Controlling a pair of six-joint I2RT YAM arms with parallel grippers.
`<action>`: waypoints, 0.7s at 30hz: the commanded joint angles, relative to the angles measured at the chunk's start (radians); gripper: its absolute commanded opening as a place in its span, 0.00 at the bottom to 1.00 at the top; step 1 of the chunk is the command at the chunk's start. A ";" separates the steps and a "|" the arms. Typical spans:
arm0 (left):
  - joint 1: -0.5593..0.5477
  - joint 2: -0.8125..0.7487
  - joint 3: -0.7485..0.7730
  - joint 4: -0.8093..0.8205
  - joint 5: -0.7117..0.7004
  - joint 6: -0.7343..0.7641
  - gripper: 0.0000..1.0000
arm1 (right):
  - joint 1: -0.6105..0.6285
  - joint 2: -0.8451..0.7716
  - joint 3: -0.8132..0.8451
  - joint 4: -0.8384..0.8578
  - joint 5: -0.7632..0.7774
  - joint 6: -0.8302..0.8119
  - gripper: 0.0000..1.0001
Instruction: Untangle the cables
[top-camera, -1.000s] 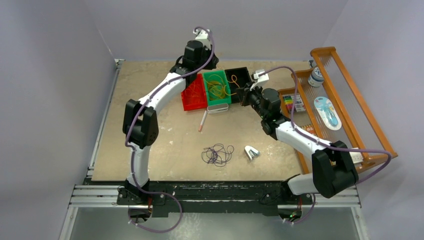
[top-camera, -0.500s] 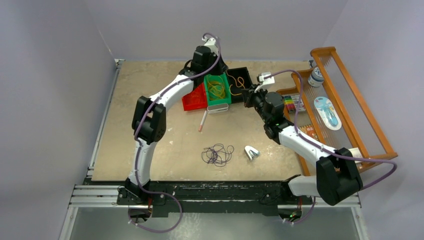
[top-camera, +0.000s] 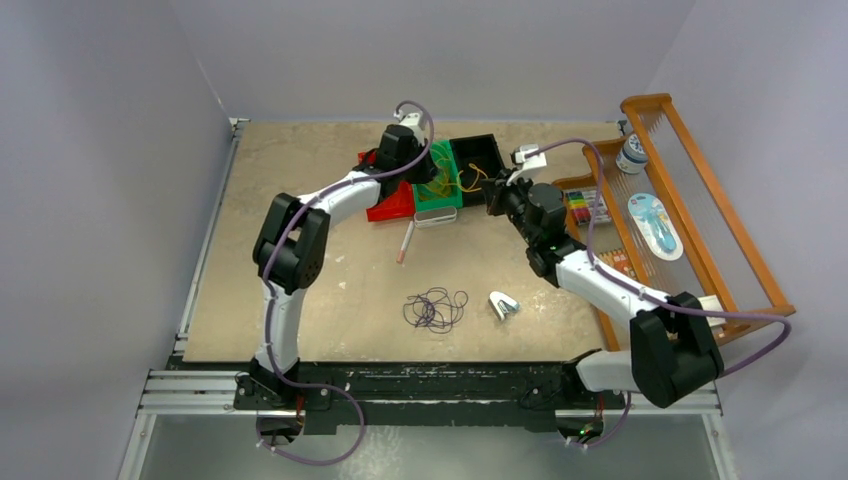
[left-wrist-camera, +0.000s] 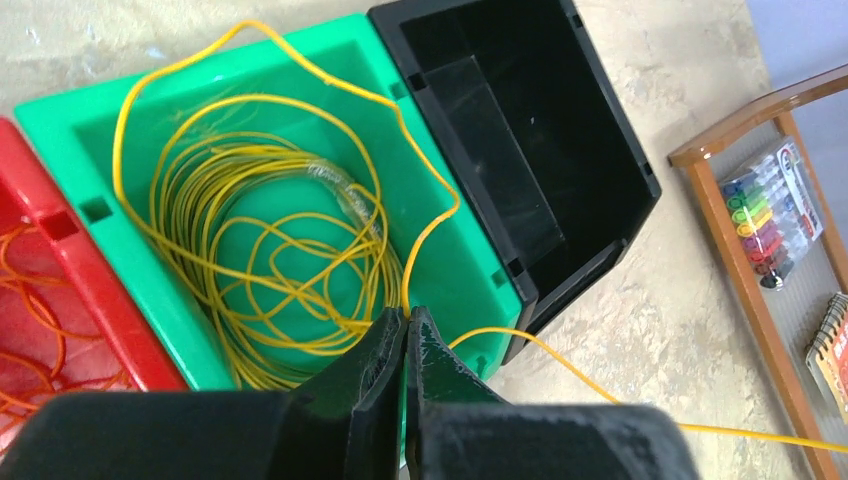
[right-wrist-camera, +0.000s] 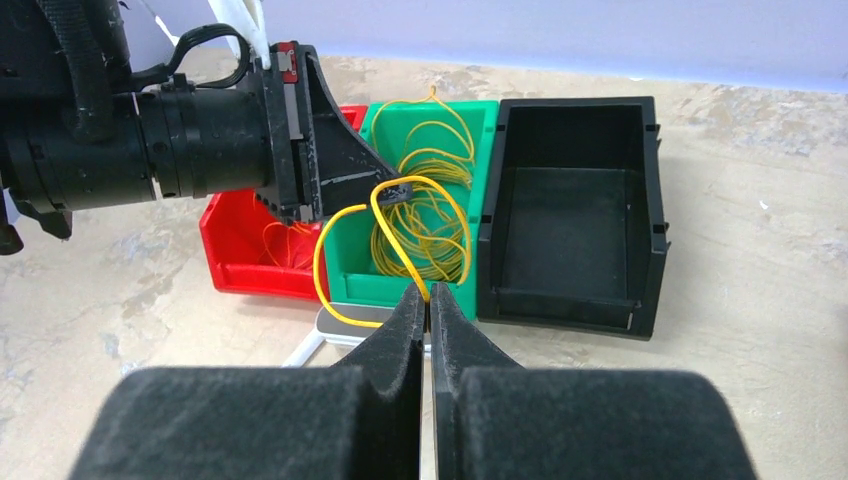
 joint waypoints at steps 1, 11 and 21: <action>0.009 -0.093 -0.048 0.108 -0.018 -0.027 0.00 | -0.003 0.012 0.061 0.024 -0.038 -0.010 0.00; 0.010 -0.101 -0.097 0.082 -0.059 -0.008 0.00 | -0.003 0.018 0.112 -0.004 -0.069 -0.004 0.00; 0.008 -0.035 -0.041 -0.012 -0.049 -0.001 0.00 | -0.003 -0.001 0.131 -0.023 -0.099 -0.009 0.00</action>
